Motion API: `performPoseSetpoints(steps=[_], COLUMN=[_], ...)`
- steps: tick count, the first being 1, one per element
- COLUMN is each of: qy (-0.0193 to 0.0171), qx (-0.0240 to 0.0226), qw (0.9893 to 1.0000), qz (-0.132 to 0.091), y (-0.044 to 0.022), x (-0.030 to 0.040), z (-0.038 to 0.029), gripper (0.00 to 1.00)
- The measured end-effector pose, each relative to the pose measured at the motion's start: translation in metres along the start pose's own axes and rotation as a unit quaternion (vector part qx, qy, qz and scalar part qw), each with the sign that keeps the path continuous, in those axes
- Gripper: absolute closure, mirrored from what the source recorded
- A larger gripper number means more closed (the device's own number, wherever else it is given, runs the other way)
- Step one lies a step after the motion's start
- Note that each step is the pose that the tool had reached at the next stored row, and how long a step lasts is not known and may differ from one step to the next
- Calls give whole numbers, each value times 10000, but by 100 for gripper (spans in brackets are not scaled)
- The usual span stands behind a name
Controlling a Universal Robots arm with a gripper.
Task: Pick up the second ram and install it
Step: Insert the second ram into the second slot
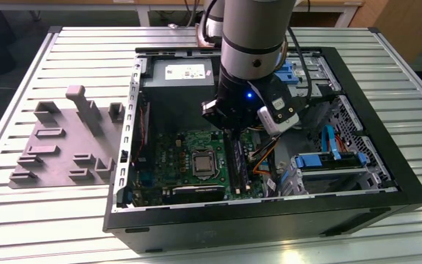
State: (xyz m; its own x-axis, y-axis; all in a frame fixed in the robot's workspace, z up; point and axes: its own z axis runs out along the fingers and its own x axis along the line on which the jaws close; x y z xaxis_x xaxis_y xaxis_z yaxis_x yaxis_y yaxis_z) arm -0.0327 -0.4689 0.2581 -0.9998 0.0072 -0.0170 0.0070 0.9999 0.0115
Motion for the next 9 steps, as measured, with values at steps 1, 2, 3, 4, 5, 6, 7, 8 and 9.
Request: performPoseSetpoints(steps=[1, 2, 3, 4, 5, 6, 7, 8, 9], qy=[0, 1, 1, 1, 0, 0, 0, 0, 0], qx=[1, 2, 2, 2, 1, 1, 1, 1, 0], qw=[10000, 10000, 10000, 10000, 10000, 10000, 10000, 10000, 10000], qz=[0, 0, 0, 0, 0, -1, 0, 3, 11], y=[0, 0, 0, 0, -3, -12, -19, -25, -27], x=[0, 0, 0, 0, 0, -1, 0, 0, 0], z=[-1, -1, 0, 0, 1, 3, 8, 15, 29], gripper=[86, 86, 86, 86, 86, 86, 86, 86, 86])
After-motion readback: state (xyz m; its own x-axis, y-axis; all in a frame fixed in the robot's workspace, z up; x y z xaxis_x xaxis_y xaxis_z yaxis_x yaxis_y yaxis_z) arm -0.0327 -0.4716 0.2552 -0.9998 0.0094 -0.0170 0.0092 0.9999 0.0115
